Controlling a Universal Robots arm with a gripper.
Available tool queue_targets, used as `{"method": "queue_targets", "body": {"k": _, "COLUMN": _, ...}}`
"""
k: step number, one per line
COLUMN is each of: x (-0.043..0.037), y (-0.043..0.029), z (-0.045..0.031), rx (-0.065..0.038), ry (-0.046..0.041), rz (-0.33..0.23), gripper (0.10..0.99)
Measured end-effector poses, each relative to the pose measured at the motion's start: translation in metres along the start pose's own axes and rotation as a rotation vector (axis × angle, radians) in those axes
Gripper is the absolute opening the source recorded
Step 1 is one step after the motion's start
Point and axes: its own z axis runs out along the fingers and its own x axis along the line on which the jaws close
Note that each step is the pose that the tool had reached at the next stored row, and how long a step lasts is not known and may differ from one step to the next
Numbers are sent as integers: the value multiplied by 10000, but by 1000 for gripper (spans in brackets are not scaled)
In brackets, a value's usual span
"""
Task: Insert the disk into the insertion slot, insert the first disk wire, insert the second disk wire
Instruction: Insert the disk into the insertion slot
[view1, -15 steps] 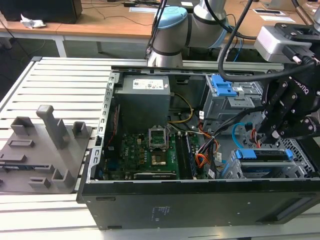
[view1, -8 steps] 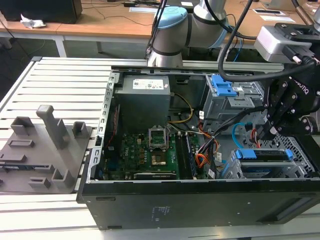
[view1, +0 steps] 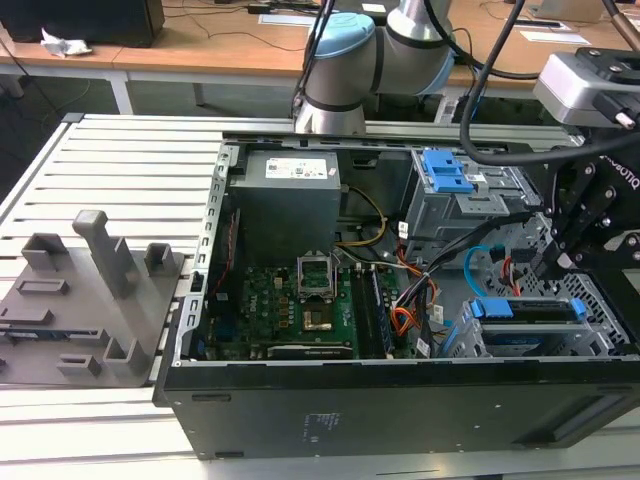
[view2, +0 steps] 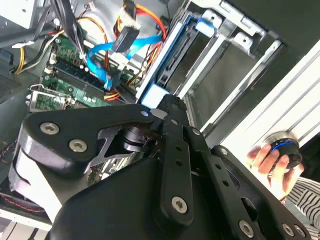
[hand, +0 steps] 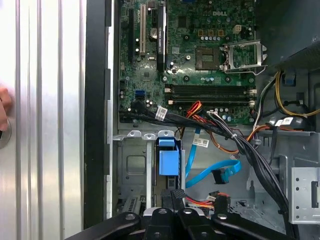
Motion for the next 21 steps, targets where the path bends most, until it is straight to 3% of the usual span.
{"method": "queue_targets", "body": {"k": 3, "x": 0, "y": -19, "z": 55, "rx": -34, "ry": 3, "rz": 2, "gripper": 106}}
{"method": "queue_targets", "body": {"k": 5, "x": -1, "y": -32, "z": 153, "rx": -62, "ry": 4, "rz": 1, "gripper": 106}}
{"method": "queue_targets", "body": {"k": 10, "x": -1, "y": -50, "z": 252, "rx": -78, "ry": 4, "rz": 1, "gripper": 106}}
{"method": "queue_targets", "body": {"k": 21, "x": -1, "y": -58, "z": 269, "rx": -78, "ry": 4, "rz": 1, "gripper": 106}}
